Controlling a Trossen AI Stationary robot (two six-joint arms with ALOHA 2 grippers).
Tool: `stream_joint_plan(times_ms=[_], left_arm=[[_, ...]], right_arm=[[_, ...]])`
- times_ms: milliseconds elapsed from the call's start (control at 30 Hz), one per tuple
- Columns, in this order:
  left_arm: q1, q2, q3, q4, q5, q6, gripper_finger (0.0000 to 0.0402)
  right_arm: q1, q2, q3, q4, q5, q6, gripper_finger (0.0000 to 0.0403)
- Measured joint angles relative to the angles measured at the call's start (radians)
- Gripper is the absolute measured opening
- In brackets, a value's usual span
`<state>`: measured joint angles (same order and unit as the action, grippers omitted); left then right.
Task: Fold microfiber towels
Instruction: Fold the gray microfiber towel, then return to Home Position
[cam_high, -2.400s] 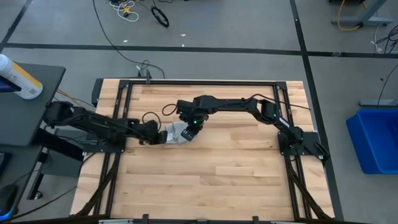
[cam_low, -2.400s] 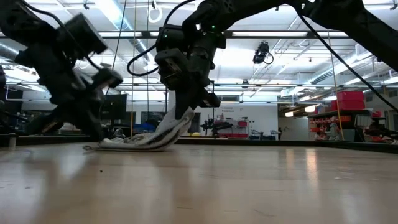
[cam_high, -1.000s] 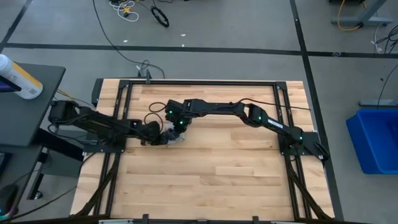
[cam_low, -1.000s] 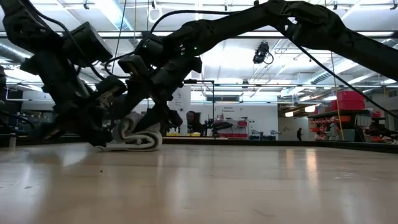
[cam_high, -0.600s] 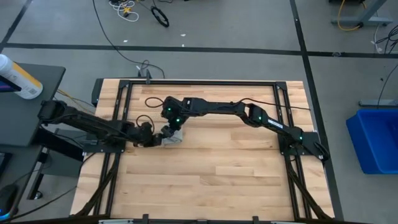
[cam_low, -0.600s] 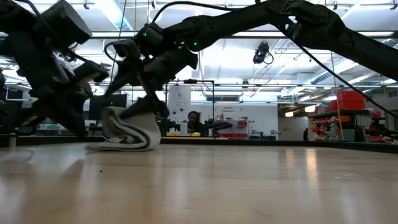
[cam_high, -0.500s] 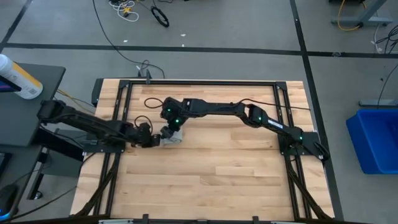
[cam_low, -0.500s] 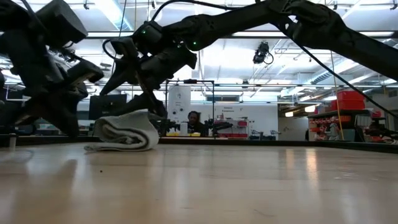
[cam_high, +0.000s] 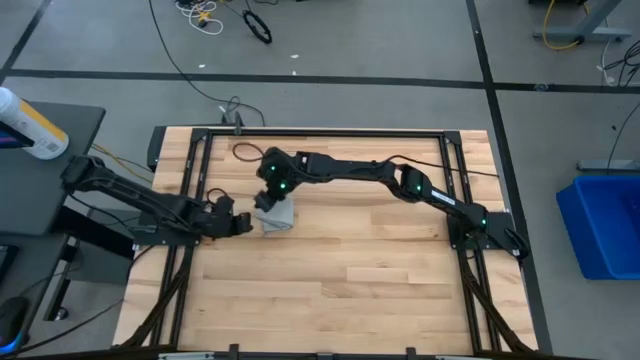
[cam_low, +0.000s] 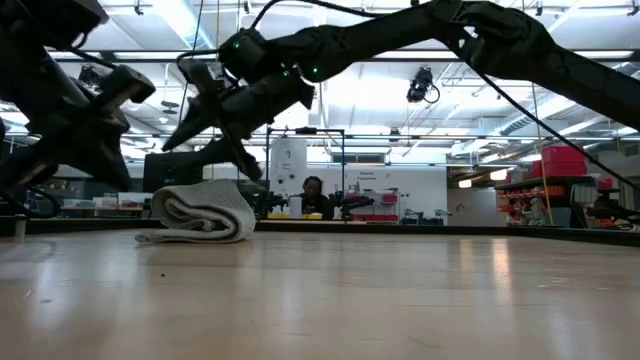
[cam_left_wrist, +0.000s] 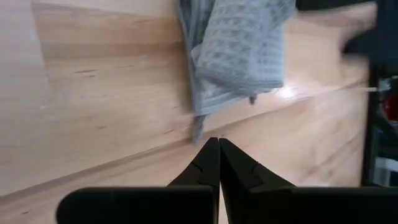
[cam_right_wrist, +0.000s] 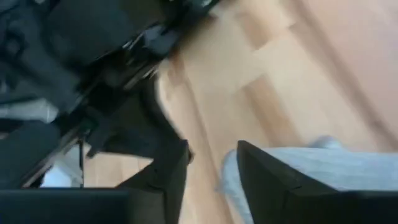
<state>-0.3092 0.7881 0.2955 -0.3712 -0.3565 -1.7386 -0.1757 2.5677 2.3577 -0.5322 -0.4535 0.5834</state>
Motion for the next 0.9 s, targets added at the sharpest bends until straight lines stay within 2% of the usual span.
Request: stream_joint_plan(times_ms=[67, 167, 233, 467, 567, 767, 900], left_arm=[[-0.015, -0.029, 0.0, -0.008, -0.026, 0.0, 0.0003], [-0.034, -0.071, 0.0, -0.005, -0.067, 0.008, 0.0004], [-0.044, -0.101, 0.0, -0.007, -0.107, 0.017, 0.0006], [-0.051, -0.212, 0.013, -0.01, -0.175, 0.095, 0.0007], [-0.051, -0.244, 0.046, -0.015, -0.201, 0.158, 0.0005], [-0.051, -0.273, 0.137, -0.104, -0.262, 0.286, 0.0013], [-0.051, -0.273, 0.202, -0.111, -0.236, 0.423, 0.0016]], right_arm=[[-0.014, -0.003, -0.002, -0.011, 0.013, 0.037, 0.0115], [-0.024, 0.027, -0.003, -0.038, 0.022, 0.039, 0.0039], [-0.018, 0.058, -0.005, -0.052, 0.024, 0.021, 0.0012], [0.003, 0.14, -0.002, 0.064, 0.013, 0.063, 0.0061], [0.001, 0.137, -0.001, 0.096, 0.068, 0.045, 0.0083], [-0.033, 0.053, -0.003, 0.135, 0.094, 0.023, 0.0129], [-0.043, -0.014, -0.003, 0.14, 0.013, 0.024, 0.017]])
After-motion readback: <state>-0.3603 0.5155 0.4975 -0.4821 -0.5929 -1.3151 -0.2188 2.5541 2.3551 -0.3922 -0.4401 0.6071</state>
